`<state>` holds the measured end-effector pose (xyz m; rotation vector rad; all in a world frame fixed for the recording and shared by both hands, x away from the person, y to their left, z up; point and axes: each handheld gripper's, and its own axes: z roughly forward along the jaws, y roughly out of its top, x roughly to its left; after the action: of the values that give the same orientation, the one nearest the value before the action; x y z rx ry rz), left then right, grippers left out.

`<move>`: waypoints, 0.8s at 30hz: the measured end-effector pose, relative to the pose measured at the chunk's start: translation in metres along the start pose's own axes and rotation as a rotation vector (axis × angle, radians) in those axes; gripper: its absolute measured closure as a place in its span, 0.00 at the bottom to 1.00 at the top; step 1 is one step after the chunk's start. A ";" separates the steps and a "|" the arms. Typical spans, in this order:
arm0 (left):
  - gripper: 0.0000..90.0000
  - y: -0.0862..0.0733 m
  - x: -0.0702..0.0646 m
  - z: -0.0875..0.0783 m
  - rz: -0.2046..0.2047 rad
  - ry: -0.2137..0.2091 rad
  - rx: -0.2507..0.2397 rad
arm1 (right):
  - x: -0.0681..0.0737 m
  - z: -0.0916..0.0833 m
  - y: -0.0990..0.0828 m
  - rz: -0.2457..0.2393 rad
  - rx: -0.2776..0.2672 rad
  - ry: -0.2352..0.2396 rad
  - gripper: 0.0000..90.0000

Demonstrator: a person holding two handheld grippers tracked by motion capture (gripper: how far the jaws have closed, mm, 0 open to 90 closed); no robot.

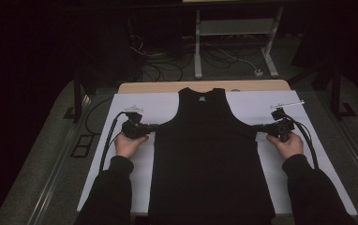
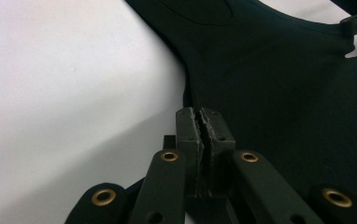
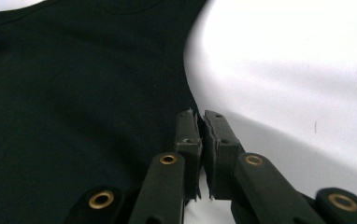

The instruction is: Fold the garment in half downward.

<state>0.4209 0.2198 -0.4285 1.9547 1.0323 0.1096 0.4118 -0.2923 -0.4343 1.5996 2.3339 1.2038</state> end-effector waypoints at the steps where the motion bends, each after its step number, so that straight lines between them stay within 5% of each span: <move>1: 0.95 0.000 0.000 -0.001 0.001 0.000 0.002 | 0.003 -0.001 0.000 -0.006 -0.001 -0.002 0.93; 16: 0.94 -0.001 -0.005 -0.019 -0.063 -0.053 -0.072 | 0.006 -0.020 -0.004 0.025 -0.072 0.060 0.93; 24: 0.94 -0.009 -0.008 -0.021 -0.074 -0.075 -0.067 | 0.010 -0.024 -0.008 0.031 -0.076 0.078 0.93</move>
<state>0.4012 0.2304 -0.4206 1.8442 1.0378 0.0296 0.3906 -0.2992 -0.4190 1.5981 2.2867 1.3681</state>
